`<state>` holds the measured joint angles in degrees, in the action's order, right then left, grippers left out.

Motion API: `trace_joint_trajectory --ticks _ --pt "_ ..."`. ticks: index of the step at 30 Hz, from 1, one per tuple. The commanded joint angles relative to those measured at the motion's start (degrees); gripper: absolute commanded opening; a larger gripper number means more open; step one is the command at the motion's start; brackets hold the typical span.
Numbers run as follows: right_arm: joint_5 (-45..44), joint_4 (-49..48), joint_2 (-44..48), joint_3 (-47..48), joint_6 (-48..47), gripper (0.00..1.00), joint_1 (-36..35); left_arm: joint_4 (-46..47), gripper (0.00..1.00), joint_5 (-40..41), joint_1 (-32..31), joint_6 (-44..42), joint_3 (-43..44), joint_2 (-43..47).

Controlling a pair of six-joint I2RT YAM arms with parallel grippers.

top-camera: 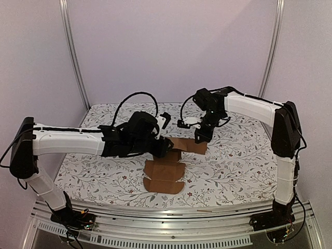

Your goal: Fold the paper box

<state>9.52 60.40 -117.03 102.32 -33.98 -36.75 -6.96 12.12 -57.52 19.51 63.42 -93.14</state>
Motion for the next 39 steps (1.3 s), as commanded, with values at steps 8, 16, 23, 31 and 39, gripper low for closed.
trace_joint_trajectory --ticks 8,16,23,31,39 --pt "1.68 2.18 -8.82 11.05 -4.34 0.16 -2.72 -8.41 0.53 -2.91 12.14 -5.87 2.61 1.04" --pt "4.1 2.77 -2.73 4.07 -3.31 0.36 -1.47 -18.58 0.54 -12.42 18.57 -8.48 10.69 -3.68" --pt "2.74 0.99 -1.87 -1.25 -1.96 0.4 -0.35 -18.68 0.54 -9.58 18.56 -5.92 0.24 5.98" --pt "0.74 -2.49 -3.89 0.4 2.45 0.15 -0.24 -17.59 0.45 -4.19 19.55 1.6 -9.91 7.23" --pt "-2.65 -2.7 -7.02 3.25 2.94 0.0 0.01 -9.74 0.28 -9.39 18.73 6.14 -15.84 3.8"
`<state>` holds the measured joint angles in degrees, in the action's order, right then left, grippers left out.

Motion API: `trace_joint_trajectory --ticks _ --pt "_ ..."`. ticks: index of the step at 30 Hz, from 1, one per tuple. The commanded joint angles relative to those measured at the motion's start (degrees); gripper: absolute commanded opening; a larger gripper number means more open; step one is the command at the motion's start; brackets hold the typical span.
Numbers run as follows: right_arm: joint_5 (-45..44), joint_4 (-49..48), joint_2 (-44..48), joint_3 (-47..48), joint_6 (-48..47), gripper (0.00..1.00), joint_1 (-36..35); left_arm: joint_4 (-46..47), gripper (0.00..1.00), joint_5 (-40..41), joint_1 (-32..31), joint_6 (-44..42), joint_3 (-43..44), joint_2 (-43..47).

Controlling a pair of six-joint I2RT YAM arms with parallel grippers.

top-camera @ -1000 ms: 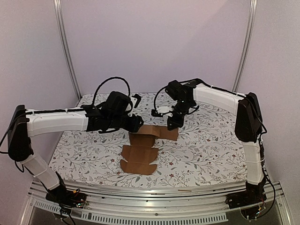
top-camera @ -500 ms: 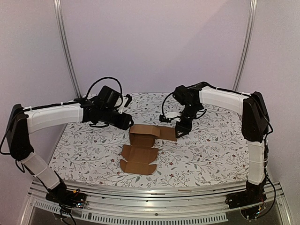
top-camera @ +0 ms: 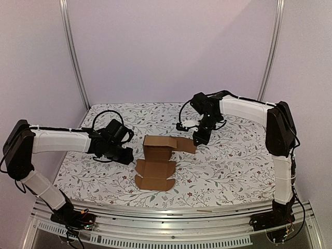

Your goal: Fold the paper box

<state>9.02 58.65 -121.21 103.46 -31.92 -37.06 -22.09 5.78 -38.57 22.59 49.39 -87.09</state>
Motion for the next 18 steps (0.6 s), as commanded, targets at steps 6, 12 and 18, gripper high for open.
trace_joint_trajectory --ticks 6,12,18 --pt "-3.13 -0.98 -5.23 5.0 1.5 0.0 0.3 9.12 0.26 -5.34 -4.05 3.77 -2.36 -4.77" --pt "-3.14 -0.91 -6.87 7.52 3.03 0.02 0.24 10.44 0.24 -5.34 -7.24 4.63 -1.6 -7.05" --pt "-2.6 0.08 -6.72 6.77 2.63 0.03 0.16 10.72 0.2 -5.34 -11.19 6.61 -1.66 -6.71"
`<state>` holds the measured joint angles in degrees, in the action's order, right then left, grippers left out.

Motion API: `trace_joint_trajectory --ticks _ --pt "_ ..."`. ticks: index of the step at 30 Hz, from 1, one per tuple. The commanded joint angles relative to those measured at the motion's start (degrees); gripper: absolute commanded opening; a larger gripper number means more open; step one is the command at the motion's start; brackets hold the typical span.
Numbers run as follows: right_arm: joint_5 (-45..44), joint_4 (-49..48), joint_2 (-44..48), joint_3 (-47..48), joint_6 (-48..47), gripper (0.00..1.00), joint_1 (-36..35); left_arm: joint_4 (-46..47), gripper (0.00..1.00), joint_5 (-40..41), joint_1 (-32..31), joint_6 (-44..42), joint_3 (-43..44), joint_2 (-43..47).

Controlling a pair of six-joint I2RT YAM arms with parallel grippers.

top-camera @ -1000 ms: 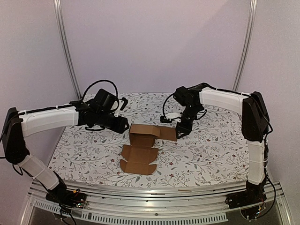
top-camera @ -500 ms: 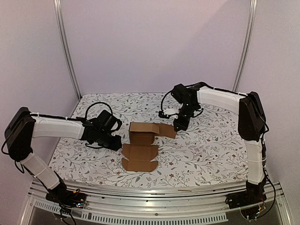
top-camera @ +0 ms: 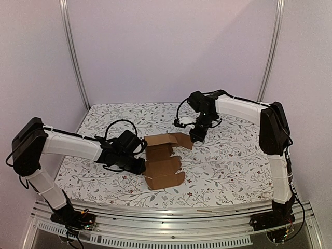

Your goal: Fold the paper box

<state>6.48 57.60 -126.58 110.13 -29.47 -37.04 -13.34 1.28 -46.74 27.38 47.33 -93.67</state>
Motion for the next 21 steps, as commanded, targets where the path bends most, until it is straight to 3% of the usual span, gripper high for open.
trace_joint_trajectory --ticks 1,6,11,17,21 --pt "0.3 1.19 -1.14 -0.33 -0.59 0.03 0.15 2.05 0.19 -0.84 -4.02 2.18 0.39 0.28" --pt "3.71 1.25 -1.22 0.48 -7.87 0.01 0.12 0.73 0.17 -3.28 -8.59 2.73 2.49 2.3" --pt "8.04 2.14 -0.72 -1.41 -15.87 0.0 -1.48 -4.5 0.05 -6.22 -9.89 1.03 6.72 4.72" --pt "7.61 1.48 2.59 -7.75 -22.01 0.0 -2.78 -17.09 0.15 -12.47 -10.48 -5.66 15.85 8.86" --pt "7.85 0.76 4.69 -9.89 -22.64 0.0 -2.91 -21.91 0.23 -5.61 -9.0 -10.78 20.94 12.16"
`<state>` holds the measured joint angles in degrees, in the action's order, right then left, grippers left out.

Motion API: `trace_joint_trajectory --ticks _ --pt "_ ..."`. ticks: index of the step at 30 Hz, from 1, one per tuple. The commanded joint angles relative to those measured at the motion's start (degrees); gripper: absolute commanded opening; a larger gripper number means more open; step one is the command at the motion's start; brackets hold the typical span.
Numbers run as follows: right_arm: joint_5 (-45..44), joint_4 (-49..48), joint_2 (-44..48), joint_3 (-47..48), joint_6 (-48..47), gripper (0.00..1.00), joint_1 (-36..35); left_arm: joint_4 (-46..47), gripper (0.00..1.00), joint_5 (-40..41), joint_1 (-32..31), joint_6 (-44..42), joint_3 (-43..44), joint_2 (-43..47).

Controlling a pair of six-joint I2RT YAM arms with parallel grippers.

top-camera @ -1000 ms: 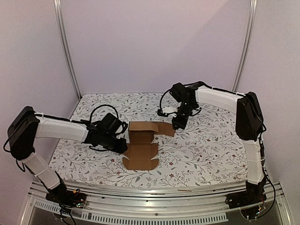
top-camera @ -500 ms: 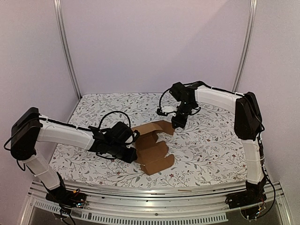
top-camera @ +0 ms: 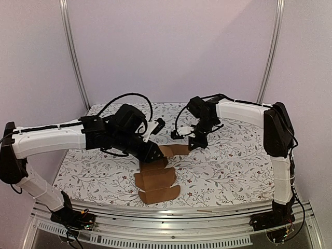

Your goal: Fold the paper box

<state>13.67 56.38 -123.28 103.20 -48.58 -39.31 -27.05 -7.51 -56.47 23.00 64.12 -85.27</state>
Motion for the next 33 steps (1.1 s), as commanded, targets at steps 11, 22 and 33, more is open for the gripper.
trace_joint_trajectory --ticks 11,22,33 --pt "0.31 2.01 1.57 -1.77 -2.39 0.04 -0.88 -1.55 0.53 7.95 13.82 -12.35 1.86 -3.61" --pt "1.7 3.23 -0.47 0.53 1.07 0.07 -0.86 5.23 0.53 2.99 14.28 -10.52 -3.34 -6.74" --pt "15.71 16.21 -3.25 7.12 8.73 0.25 -0.86 11.75 0.5 1.9 14.76 -8.67 -9.63 -7.69"
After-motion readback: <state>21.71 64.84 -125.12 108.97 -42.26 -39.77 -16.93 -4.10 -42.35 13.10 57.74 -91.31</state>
